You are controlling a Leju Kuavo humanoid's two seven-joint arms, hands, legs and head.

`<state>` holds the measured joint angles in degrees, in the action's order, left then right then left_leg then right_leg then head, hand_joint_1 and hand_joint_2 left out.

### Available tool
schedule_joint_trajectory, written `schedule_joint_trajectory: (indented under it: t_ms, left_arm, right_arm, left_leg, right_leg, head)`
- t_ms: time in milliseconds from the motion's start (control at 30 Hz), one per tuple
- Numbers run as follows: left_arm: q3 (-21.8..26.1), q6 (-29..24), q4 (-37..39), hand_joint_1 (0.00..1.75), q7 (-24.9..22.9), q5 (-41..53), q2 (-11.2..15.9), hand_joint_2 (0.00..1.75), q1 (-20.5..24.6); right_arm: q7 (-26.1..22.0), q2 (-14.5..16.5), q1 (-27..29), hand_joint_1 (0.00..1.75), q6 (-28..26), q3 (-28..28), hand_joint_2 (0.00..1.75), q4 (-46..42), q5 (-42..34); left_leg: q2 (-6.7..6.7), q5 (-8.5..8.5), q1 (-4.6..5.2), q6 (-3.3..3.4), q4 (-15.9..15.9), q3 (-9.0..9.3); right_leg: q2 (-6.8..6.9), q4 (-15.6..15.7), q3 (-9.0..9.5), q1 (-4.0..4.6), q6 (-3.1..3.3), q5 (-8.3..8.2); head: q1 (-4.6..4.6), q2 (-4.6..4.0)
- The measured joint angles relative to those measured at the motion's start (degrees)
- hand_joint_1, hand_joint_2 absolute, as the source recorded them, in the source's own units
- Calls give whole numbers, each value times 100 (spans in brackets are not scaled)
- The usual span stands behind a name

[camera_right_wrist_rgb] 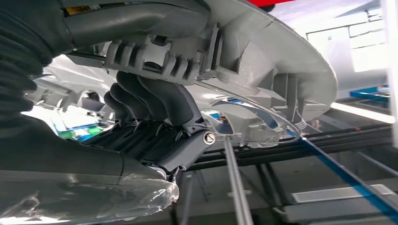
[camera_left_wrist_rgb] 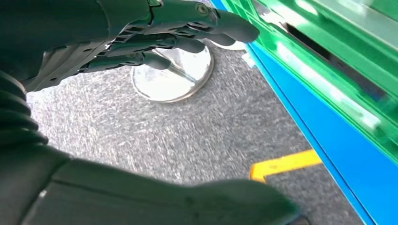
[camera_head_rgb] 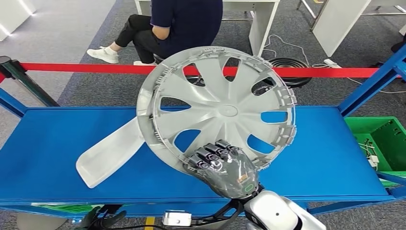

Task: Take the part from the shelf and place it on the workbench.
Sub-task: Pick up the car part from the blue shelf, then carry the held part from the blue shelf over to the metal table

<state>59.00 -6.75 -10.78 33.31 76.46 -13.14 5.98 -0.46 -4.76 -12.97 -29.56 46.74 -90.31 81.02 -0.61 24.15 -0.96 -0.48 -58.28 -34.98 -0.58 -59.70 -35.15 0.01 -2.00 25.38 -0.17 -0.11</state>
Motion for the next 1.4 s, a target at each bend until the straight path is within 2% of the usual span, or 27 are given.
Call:
schedule_joint_trajectory:
  t_ms: [67, 133, 167, 200, 233, 300, 333, 400, 467, 533, 567, 633, 667, 700, 733, 767, 833, 867, 933, 1033, 1100, 1167, 1200, 1233, 1267, 1333, 1400]
  left_arm:
    - [-1, 1, 0, 0, 24, 7, 4, 175, 6]
    - [-2, 4, 0, 0, 40, 19, 3, 175, 2]
    - [-3, 6, 0, 0, 46, 22, 2, 175, -2]
    - [-3, 6, 0, 0, 50, 24, 2, 175, -4]
    - [-3, 6, 0, 0, 52, 26, 3, 175, -4]
    - [-2, 6, 0, 0, 54, 16, 1, 175, -4]
    - [-1, 6, 0, 0, 49, 4, -1, 175, -3]
    - [-1, -5, 0, 0, -6, -25, -4, 175, -5]
    - [1, -36, 0, 0, -100, -37, -9, 175, -7]
    - [3, -80, 0, 0, -159, -43, -15, 175, -6]
    - [4, -109, 0, 0, -176, -44, -15, 175, -5]
    - [4, -179, 0, 0, -221, -44, -18, 175, -10]
    - [4, -210, 0, 0, -241, -44, -20, 175, -15]
    - [4, -235, 0, 0, -259, -44, -21, 175, -20]
    - [4, -253, 0, 0, -269, -43, -20, 175, -23]
    - [4, -267, 0, 0, -278, -41, -17, 175, -24]
    - [4, -284, 0, 0, -287, -37, -16, 175, -18]
    - [4, -288, 0, 0, -289, -36, -20, 175, -14]
    - [4, -293, 0, 0, -290, -35, -29, 175, -11]
    - [5, -302, 0, 0, -291, -34, -26, 175, -17]
    - [5, -318, 0, 0, -305, -30, -28, 175, -15]
    - [4, -348, 0, 0, -337, -20, -32, 175, -20]
    - [4, -369, 0, 0, -359, -13, -31, 175, -22]
    - [4, -390, 0, 0, -379, -5, -30, 175, -22]
    - [4, -408, 0, 0, -399, 4, -31, 175, -20]
    - [3, -432, 0, 0, -433, 23, -37, 175, -17]
    - [1, -444, 0, 0, -450, 33, -41, 175, -13]
  right_arm:
    - [24, 4, -56, 175, 12, 19, 175, 21, -5]
    - [46, 3, -93, 175, 26, 40, 175, 51, -8]
    - [52, 3, -101, 175, 29, 51, 175, 71, -8]
    - [56, 3, -102, 175, 31, 61, 175, 86, -8]
    - [62, 3, -104, 175, 32, 69, 175, 97, -9]
    - [78, 4, -120, 175, 35, 82, 175, 104, -19]
    - [91, 4, -135, 175, 38, 87, 175, 105, -27]
    - [125, 4, -157, 175, 39, 98, 175, 110, -41]
    - [166, 4, -159, 175, 40, 105, 175, 117, -44]
    - [201, 5, -159, 175, 39, 107, 175, 121, -43]
    - [217, 5, -160, 175, 39, 107, 175, 122, -39]
    - [241, 6, -148, 175, 37, 107, 175, 129, -32]
    - [250, 6, -135, 175, 36, 108, 175, 135, -29]
    - [257, 6, -119, 175, 35, 108, 175, 142, -28]
    - [266, 6, -107, 175, 34, 109, 175, 147, -28]
    - [272, 6, -99, 175, 33, 109, 175, 149, -28]
    - [282, 6, -96, 175, 33, 109, 175, 150, -28]
    - [285, 6, -96, 175, 32, 109, 175, 150, -28]
    - [285, 6, -90, 175, 31, 111, 175, 150, -28]
    - [284, 6, -83, 175, 30, 117, 175, 150, -28]
    - [285, 6, -83, 175, 29, 119, 175, 150, -27]
    - [290, 5, -71, 175, 29, 120, 175, 151, -26]
    - [292, 5, -62, 175, 29, 120, 175, 152, -26]
    - [297, 5, -55, 175, 29, 120, 175, 152, -26]
    - [301, 5, -53, 175, 29, 120, 175, 152, -26]
    - [305, 6, -57, 175, 27, 120, 175, 152, -26]
    - [306, 5, -62, 175, 22, 119, 175, 152, -26]
  left_leg:
    - [-1, -10, -19, 63, 13, 7]
    - [0, -6, -15, 94, 12, 7]
    - [0, -4, -13, 98, 11, 8]
    - [-2, -1, -11, 101, 10, 11]
    - [-6, 2, -11, 102, 9, 17]
    - [-18, 15, -11, 89, 9, 41]
    - [-23, 24, 0, 71, 2, 43]
    - [-26, 20, 17, 15, 1, 31]
    - [-24, 2, 14, -50, 20, 21]
    - [-11, 100, 6, -109, -95, -28]
    - [-5, 235, 6, -132, -305, -119]
    - [2, 590, 5, -159, -1009, -437]
    - [2, 711, 4, -167, -1342, -594]
    - [2, 734, 3, -172, -1530, -685]
    - [3, 651, 3, -173, -1514, -682]
    - [4, 477, 1, -172, -1282, -573]
    - [9, 120, -5, -176, -523, -203]
    - [3, 33, -7, -162, -230, -65]
    - [-13, 29, 3, -105, -11, 23]
    - [-18, 14, -6, 24, 2, 18]
    - [-16, 5, -16, 82, 8, 24]
    - [-11, 2, -8, 103, 3, 23]
    - [-9, 2, -3, 106, 0, 23]
    - [-9, 1, 0, 107, -2, 25]
    - [-12, 1, 3, 107, -3, 29]
    - [-21, 1, 9, 97, -4, 35]
    - [-26, -16, 26, 51, -17, 11]
  right_leg:
    - [12, -378, -185, -10, -58, 227]
    - [17, -1140, -545, -15, -95, 557]
    - [17, -1450, -704, -16, -101, 645]
    - [17, -1582, -784, -16, -101, 632]
    - [17, -1482, -751, -16, -92, 512]
    - [18, -749, -411, -15, -61, 122]
    - [17, -369, -214, -10, -44, -8]
    - [6, 11, -17, 2, -6, -80]
    - [-6, 37, -8, 10, 49, -86]
    - [-1, 76, 8, -6, 117, -109]
    - [5, 97, 20, -20, 147, -118]
    - [13, 102, 22, -26, 179, -117]
    - [14, 101, 23, -26, 183, -116]
    - [13, 101, 25, -27, 185, -115]
    - [11, 100, 29, -30, 184, -113]
    - [7, 99, 35, -36, 179, -111]
    - [-3, 74, 35, -33, 140, -95]
    - [-11, 57, 22, -23, 113, -87]
    - [-20, 43, -1, 0, 56, -87]
    - [-7, -24, -47, -19, -26, -22]
    - [12, -525, -288, -24, -76, 257]
    - [15, -1305, -660, -26, -98, 586]
    - [15, -1549, -782, -26, -97, 647]
    - [15, -1568, -797, -26, -87, 593]
    - [15, -1352, -693, -25, -71, 440]
    - [13, -573, -296, -19, -31, 74]
    - [2, -55, -29, -6, 1, -85]
  head:
    - [23, 0]
    - [42, 0]
    - [40, 0]
    - [41, 0]
    - [40, 0]
    - [41, 0]
    - [41, 0]
    - [31, 0]
    - [23, 0]
    - [13, 0]
    - [2, 0]
    - [-20, 0]
    - [-21, 0]
    - [-23, 0]
    - [-24, 0]
    - [-24, 0]
    - [-29, 0]
    - [-31, 0]
    - [-35, 0]
    - [-18, 0]
    - [10, 0]
    - [21, 0]
    - [20, 0]
    - [20, 0]
    - [20, 0]
    - [21, 0]
    - [15, 0]
